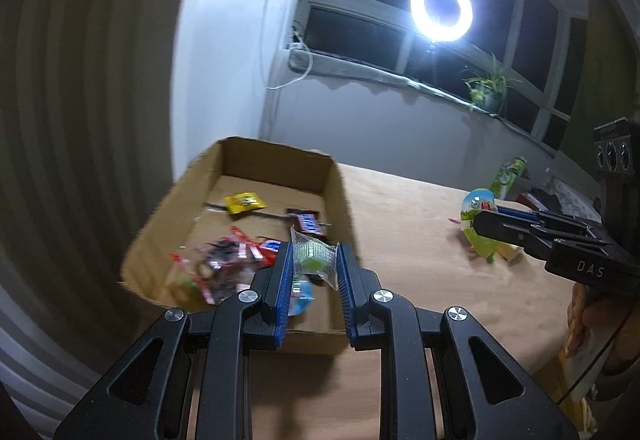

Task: Organize snacks
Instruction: 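Carry the pouch and green candy into the box and open both grippers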

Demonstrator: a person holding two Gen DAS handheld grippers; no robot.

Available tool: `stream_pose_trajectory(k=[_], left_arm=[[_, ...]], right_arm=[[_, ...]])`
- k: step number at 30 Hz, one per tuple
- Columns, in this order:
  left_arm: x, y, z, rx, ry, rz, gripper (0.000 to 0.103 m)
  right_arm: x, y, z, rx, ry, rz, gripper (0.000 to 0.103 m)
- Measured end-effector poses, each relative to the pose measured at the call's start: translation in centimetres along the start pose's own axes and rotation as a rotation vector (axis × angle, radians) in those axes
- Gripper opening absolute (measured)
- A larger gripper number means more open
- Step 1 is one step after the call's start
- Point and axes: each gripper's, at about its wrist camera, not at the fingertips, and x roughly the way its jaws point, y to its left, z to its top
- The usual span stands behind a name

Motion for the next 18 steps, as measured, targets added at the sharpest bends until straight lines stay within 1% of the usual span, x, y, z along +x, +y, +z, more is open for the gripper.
stream_pose_trajectory(k=[6,18], left_arm=[[0.2,1.9,0.2,-0.011,0.002,0.026,0.020],[1.9,2.5,0.6,0.017,0.023,0.034,0.020]], right_arm=[[2.4,2.7,1.9,-0.051,-0.009,0.045,0.026],[7.3,4.0,5.2,-0.089,-0.019,0.084,0.026]])
